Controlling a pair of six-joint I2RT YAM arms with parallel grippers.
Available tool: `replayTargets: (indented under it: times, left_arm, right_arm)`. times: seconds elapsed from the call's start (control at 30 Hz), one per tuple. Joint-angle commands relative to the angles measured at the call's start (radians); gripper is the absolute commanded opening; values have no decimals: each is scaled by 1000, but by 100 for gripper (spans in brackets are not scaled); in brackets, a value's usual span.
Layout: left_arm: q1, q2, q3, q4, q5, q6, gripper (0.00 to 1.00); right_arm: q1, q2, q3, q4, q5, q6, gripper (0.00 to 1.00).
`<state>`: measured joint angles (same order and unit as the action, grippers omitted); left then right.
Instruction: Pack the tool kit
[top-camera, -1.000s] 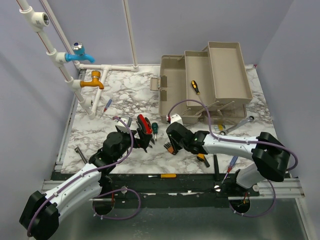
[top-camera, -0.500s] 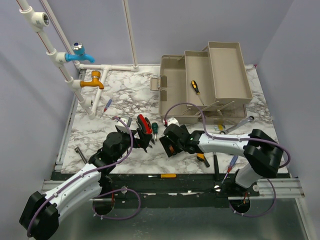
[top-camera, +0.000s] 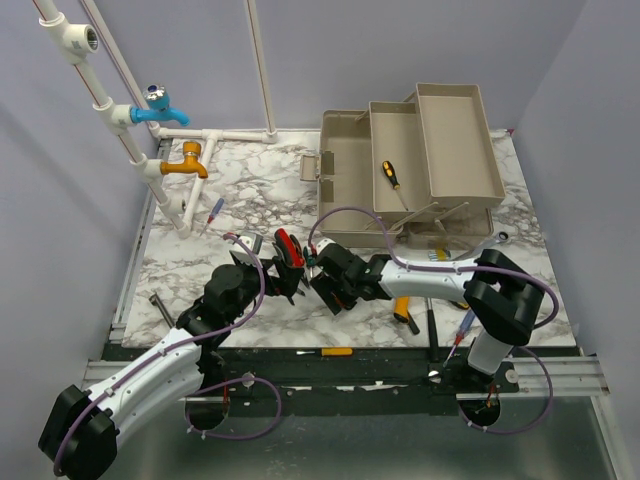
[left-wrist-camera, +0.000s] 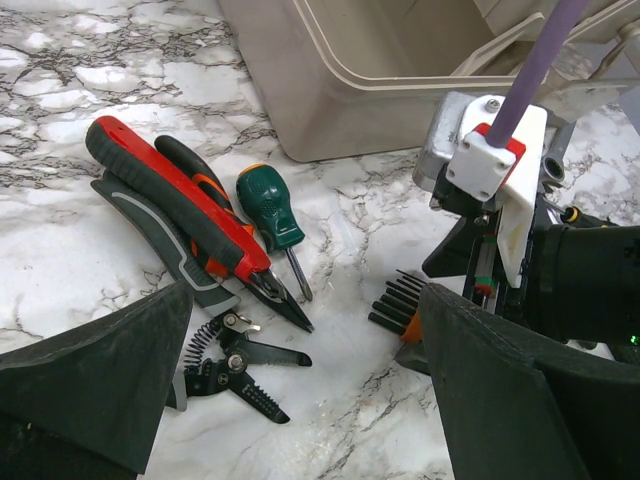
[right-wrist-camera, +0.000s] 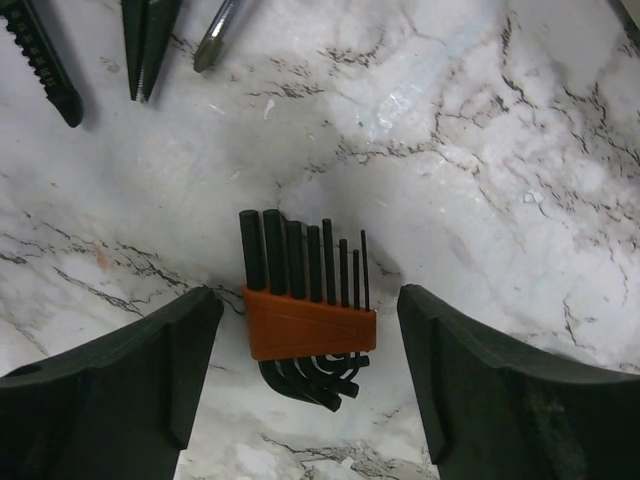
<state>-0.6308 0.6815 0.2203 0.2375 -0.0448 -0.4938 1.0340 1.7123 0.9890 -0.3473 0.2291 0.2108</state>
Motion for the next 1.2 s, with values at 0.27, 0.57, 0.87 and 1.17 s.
replayTargets:
  times: [0.27,0.57,0.87,1.17]
  left_arm:
    - [-6,-15,-1,-15,-6,9,99]
    - [-6,-16,2,-20,-7,10,99]
    - [-5,-14,2,-18,-10,12,99]
    - [-6,-20,-2,-17,-16,11,99]
  right_arm:
    - [3,2,-82,13,-171,44,59]
    - [4,16,-93,-14,-83,60,36]
    - [3,-43,-73,-2,151,61,1]
    - [5,-251,-116,56,247,24,1]
